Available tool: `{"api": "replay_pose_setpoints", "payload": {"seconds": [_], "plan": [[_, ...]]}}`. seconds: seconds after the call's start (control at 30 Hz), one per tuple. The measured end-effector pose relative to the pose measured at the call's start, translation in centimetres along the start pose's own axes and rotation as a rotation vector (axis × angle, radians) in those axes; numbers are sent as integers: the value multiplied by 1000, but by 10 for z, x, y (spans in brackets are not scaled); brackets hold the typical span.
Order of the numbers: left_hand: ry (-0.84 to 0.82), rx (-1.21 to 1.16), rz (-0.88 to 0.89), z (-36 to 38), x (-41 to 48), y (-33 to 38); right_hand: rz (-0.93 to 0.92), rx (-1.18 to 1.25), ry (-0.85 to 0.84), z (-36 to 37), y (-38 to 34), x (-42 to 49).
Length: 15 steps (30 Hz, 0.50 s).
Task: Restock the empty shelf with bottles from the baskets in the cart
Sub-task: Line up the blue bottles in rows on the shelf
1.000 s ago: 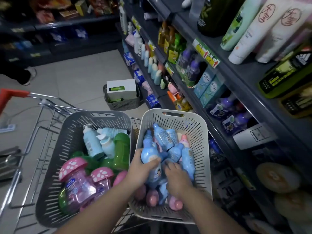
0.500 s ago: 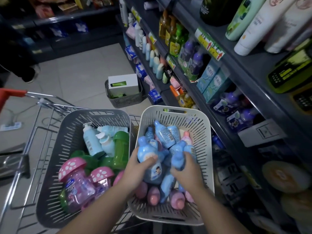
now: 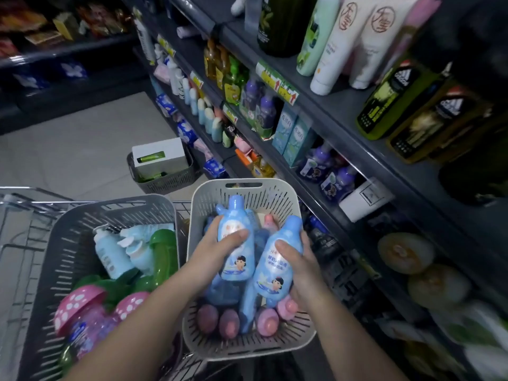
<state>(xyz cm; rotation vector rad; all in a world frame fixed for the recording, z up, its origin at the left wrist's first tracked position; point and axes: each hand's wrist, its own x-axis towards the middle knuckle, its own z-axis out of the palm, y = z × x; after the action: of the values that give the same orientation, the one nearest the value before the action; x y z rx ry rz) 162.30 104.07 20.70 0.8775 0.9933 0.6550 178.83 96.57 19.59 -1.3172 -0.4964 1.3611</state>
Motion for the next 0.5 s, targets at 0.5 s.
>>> {"api": "replay_pose_setpoints", "payload": {"seconds": [0.5], "plan": [[-275, 228, 104, 87, -36, 28, -259, -45, 237, -28, -78, -94]]}}
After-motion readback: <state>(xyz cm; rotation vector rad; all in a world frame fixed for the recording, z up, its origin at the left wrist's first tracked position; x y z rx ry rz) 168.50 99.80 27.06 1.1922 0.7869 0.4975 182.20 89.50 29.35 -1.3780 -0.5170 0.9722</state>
